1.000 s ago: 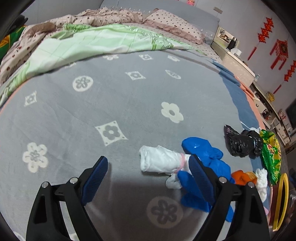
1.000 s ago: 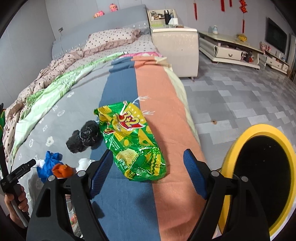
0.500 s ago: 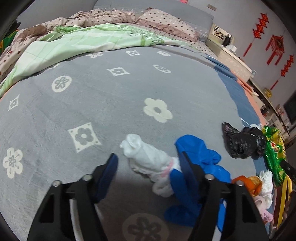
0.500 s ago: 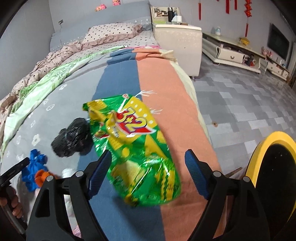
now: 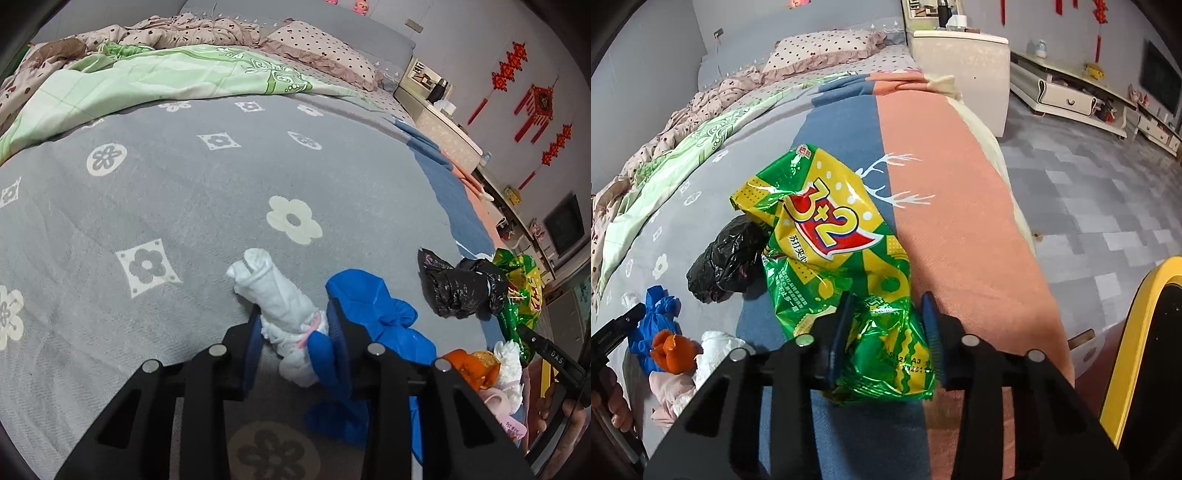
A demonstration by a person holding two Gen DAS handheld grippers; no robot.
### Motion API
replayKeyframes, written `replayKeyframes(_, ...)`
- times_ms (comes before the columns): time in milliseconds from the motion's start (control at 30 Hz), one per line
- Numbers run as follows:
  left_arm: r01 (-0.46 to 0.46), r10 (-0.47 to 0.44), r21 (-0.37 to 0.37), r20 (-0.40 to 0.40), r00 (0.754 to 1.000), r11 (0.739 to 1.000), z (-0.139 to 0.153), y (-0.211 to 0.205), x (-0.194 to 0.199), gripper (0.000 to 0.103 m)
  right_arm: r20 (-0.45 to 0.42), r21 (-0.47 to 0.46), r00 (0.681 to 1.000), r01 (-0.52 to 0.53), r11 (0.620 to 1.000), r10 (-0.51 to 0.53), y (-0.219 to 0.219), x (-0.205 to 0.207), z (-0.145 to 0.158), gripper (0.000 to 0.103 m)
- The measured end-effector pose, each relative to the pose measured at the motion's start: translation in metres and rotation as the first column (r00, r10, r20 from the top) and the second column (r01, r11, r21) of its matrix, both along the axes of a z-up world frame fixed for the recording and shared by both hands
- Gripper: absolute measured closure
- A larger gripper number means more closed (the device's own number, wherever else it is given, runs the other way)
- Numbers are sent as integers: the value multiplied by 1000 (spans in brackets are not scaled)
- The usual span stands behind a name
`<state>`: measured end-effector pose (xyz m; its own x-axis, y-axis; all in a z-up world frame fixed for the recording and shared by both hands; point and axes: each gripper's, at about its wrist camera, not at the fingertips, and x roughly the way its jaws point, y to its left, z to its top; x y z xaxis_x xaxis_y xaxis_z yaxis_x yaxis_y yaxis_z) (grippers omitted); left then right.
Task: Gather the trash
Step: 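Grasp the green chip bag with the right tool while the left tool grasps the white sock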
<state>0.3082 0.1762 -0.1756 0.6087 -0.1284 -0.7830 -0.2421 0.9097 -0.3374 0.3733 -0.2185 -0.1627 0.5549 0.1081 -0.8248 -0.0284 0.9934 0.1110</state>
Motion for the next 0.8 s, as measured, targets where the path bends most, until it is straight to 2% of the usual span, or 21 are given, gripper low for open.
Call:
replayKeyframes(200, -11, 11, 16, 3, 1000, 1000, 9, 5, -5, 73, 27, 10, 1000, 10, 1000, -10, -6, -11, 9, 76)
replayKeyframes(433, -40, 39, 13, 27, 999, 999, 31, 18, -23, 74, 32, 76, 999, 4, 997, -6, -11, -28, 23, 77)
replayKeyframes(633, -71, 71, 8, 45, 996, 997, 48, 33, -42, 74, 64, 82, 998, -11, 997, 6, -9, -49, 41, 77)
replayKeyframes(800, -102, 100, 36, 67, 993, 994, 64, 48, -63, 74, 92, 88, 996, -13, 996, 5, -13, -66, 57, 77)
